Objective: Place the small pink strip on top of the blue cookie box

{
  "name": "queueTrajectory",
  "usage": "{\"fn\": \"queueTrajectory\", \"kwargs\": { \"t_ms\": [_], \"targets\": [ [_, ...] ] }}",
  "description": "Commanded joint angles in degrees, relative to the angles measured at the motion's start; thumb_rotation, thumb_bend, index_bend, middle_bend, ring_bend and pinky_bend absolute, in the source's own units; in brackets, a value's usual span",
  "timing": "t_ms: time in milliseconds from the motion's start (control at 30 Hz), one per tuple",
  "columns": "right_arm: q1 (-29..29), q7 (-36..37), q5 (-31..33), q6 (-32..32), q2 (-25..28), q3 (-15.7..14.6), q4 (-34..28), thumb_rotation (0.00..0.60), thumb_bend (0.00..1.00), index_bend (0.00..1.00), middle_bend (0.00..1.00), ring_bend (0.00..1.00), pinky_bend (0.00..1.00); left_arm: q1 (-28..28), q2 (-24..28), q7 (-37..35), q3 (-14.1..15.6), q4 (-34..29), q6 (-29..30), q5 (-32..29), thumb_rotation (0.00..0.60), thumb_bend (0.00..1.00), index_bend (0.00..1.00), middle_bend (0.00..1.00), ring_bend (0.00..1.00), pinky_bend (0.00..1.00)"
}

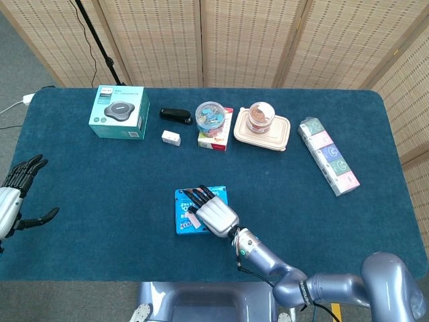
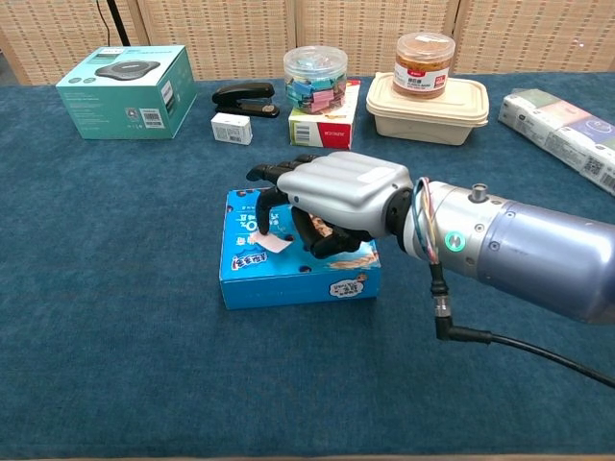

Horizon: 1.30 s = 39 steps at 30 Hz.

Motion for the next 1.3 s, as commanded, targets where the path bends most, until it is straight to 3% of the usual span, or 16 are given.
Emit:
{"fn": "queueTrajectory", "kwargs": {
  "t_ms": [33, 300, 833, 1300],
  "targets": [
    [0.1, -0.1, -0.2, 0.0, -0.2, -0.1, -0.2, 0.600, 1.00, 0.31, 0.00, 0.00, 0.00, 0.0, 0.0, 0.0, 0.0, 0.0, 0.0, -0.1, 0.600, 0.23, 0.00, 0.00, 0.00, 0.00],
    [0.8, -0.6, 0.3, -0.2, -2.6, 0.4, 0.9, 0.600, 1.00, 0.31, 0.00, 0.00, 0.00, 0.0, 0.1, 0.0, 0.1, 0.1, -0.2, 0.0, 0.600, 0.23, 0.00, 0.00, 0.00, 0.00],
    [0.2, -1.4, 0.1, 0.7, -0.4, 0.2, 0.6, 0.600, 1.00, 0.33, 0.00, 0.00, 0.00, -0.1, -0.1, 0.8, 0.0, -0.2, -0.6, -0.3, 0.600, 0.23, 0.00, 0.00, 0.00, 0.00],
    [-0.1, -2.0, -1.7, 1.3, -1.5, -1.0, -0.2, 0.600, 1.00, 0.33, 0.00, 0.00, 0.00, 0.0, 0.0, 0.6, 0.0, -0.2, -0.7, -0.2, 0.600, 0.23, 0.00, 0.00, 0.00, 0.00]
  ]
}}
